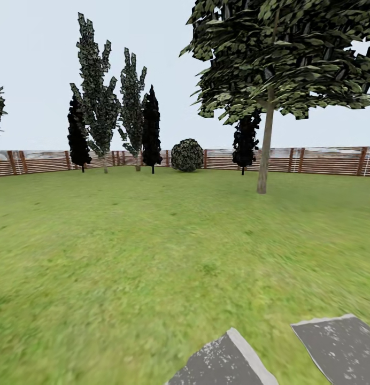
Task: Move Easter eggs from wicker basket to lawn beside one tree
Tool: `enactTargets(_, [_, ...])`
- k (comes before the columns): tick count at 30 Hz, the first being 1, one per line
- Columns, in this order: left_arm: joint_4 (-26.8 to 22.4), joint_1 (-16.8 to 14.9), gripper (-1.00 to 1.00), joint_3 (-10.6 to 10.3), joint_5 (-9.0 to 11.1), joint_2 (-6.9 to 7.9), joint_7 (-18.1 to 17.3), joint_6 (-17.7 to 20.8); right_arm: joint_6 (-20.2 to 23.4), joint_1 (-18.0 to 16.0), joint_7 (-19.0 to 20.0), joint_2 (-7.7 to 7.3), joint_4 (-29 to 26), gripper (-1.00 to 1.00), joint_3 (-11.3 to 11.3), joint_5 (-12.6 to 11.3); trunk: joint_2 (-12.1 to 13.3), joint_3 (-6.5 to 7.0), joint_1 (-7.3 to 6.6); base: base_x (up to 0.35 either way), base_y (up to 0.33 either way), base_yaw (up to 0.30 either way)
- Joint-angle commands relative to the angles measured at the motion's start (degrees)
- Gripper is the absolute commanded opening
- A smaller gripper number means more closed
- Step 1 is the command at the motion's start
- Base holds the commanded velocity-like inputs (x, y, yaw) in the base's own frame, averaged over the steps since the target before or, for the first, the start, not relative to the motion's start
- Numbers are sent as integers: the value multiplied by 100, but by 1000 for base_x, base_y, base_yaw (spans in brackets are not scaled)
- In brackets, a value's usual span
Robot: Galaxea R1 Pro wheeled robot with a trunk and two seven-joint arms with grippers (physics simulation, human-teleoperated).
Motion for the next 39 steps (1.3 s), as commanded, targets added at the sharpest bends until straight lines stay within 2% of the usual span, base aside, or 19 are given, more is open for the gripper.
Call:
enactTargets(1, [-9,1,100,3,21,0,-15,-4,-19,-4,2,0,5,100,-8,0,-2,-5,3,304,0,0])
enactTargets(39, [-9,2,100,3,28,7,-16,-3,-18,-4,2,1,5,100,-4,0,-2,-5,3,309,0,0])
